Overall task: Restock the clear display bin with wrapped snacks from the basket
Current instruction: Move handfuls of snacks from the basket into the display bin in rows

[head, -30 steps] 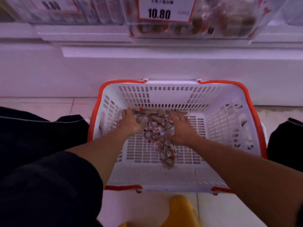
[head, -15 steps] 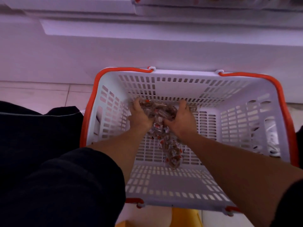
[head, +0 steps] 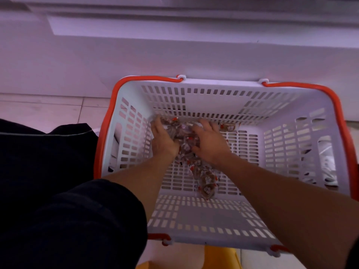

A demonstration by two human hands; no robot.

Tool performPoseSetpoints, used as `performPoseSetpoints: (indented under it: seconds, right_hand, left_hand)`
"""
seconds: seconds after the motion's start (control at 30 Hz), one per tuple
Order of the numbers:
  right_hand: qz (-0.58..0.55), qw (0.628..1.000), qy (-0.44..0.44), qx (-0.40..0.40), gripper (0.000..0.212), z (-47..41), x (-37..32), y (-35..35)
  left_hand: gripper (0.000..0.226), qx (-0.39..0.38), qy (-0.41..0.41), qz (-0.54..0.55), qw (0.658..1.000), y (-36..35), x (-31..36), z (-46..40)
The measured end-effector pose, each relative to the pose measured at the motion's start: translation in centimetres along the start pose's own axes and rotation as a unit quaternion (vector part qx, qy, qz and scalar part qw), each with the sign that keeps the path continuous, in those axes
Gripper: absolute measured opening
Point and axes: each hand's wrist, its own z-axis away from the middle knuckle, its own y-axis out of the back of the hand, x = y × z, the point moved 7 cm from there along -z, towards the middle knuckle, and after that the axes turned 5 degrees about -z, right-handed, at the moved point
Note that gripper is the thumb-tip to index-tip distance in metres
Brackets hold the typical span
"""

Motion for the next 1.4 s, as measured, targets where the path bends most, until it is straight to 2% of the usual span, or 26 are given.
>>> performPoseSetpoints:
  seconds: [0.07, 0.13, 0.23, 0.3, 0.4, 0.53, 0.63, 0.7, 0.77, 0.83, 0.9, 1.0, 1.07, 1.13, 1.23, 1.33, 1.4]
  right_hand:
    - [-0.009, 1.0, 0.012, -0.022, 0.064, 0.1, -0.7, -0.5]
    - [-0.02, 0.999, -0.004, -0.028, 0.065, 0.1, -1.0, -0.7]
    - [-0.023, 0.999, -0.03, -0.033, 0.077, -0.5, -1.0, -0.5]
    - [-0.023, 0.997, -0.048, -0.051, 0.076, -1.0, -0.8, -0.4]
    - [-0.045, 0.996, -0.055, -0.053, 0.056, -1.4, -0.3, 0.0]
    - [-0.043, 0.996, -0.038, -0.066, 0.036, -0.7, -0.1, 0.2]
    - [-0.068, 0.993, -0.023, -0.093, 0.013, -0.4, 0.1, 0.8]
    - [-0.11, 0.985, -0.033, -0.129, 0.009, -0.1, 0.7, 1.0]
    - [-0.188, 0.967, -0.087, -0.151, 0.011, 0.5, 2.1, 1.0]
    - [-0.289, 0.932, -0.164, -0.145, 0.013, 1.5, 3.5, 1.1]
    - [-0.381, 0.886, -0.235, -0.117, 0.018, 2.7, 4.7, 1.0]
    - [-0.471, 0.821, -0.315, -0.073, 0.036, 4.0, 5.9, 0.5]
    - [-0.499, 0.798, -0.335, -0.047, 0.036, 4.3, 6.2, 0.7]
    - [-0.503, 0.799, -0.325, -0.04, 0.029, 4.3, 6.0, 1.1]
    - [-0.496, 0.813, -0.305, -0.024, 0.015, 4.0, 5.7, 2.4]
    - [-0.499, 0.821, -0.276, -0.005, 0.014, 3.4, 5.0, 4.4]
    - [-0.508, 0.819, -0.269, -0.01, 0.014, 3.3, 4.3, 5.4]
  left_hand:
    - [0.1, -0.018, 0.029, 0.009, 0.999, -0.4, -0.2, -0.2]
    - [0.096, -0.046, 0.069, 0.071, 0.994, -1.0, -0.6, -0.3]
    - [0.091, -0.054, 0.088, 0.138, 0.985, -1.2, -0.8, -0.4]
    - [0.094, -0.06, 0.055, 0.119, 0.99, -0.9, -0.8, -0.6]
    - [0.091, -0.08, -0.012, 0.055, 0.995, -0.9, -0.4, -0.9]
    - [0.06, -0.132, -0.13, -0.005, 0.983, -1.6, 1.5, -0.7]
    - [0.05, -0.149, -0.166, -0.043, 0.974, -1.8, 1.7, -0.6]
    - [0.048, -0.151, -0.169, -0.054, 0.972, -1.7, 1.8, -0.6]
    - [0.045, -0.153, -0.143, -0.033, 0.977, -1.5, 1.6, -0.4]
    - [0.042, -0.148, -0.12, -0.016, 0.982, -1.4, 1.2, 0.1]
    - [0.042, -0.144, -0.104, -0.017, 0.984, -1.5, 0.5, 1.0]
    - [0.049, -0.138, -0.027, 0.022, 0.99, -1.5, -0.9, 1.8]
    - [0.056, -0.148, 0.007, 0.012, 0.989, -1.5, -1.0, 1.8]
    - [0.046, -0.177, 0.023, 0.001, 0.984, -1.4, -0.8, 1.8]
    - [0.011, -0.198, 0.035, 0.006, 0.98, -0.2, -0.2, 1.5]
    - [0.021, -0.225, 0.063, 0.087, 0.968, 1.1, 0.3, 1.5]
    - [0.014, -0.276, 0.103, 0.188, 0.937, 1.8, 0.7, 2.3]
